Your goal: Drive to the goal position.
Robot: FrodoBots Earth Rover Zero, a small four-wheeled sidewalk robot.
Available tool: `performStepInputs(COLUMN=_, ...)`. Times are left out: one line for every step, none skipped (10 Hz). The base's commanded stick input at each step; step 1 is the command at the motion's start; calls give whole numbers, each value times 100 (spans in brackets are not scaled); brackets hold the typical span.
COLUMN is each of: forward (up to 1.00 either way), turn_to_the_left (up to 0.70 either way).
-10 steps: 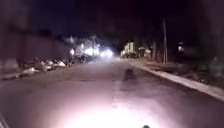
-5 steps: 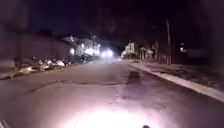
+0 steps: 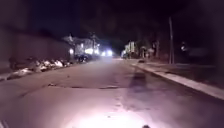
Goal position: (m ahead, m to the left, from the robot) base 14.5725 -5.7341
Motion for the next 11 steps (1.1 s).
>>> performStepInputs(forward=70, turn_to_the_left=-35)
performStepInputs(forward=70, turn_to_the_left=-35)
performStepInputs(forward=70, turn_to_the_left=-27)
performStepInputs(forward=70, turn_to_the_left=-9)
performStepInputs(forward=70, turn_to_the_left=0)
performStepInputs(forward=70, turn_to_the_left=0)
performStepInputs(forward=70, turn_to_the_left=0)
performStepInputs(forward=70, turn_to_the_left=0)
performStepInputs(forward=70, turn_to_the_left=0)
performStepInputs(forward=70, turn_to_the_left=0)
performStepInputs(forward=70, turn_to_the_left=0)
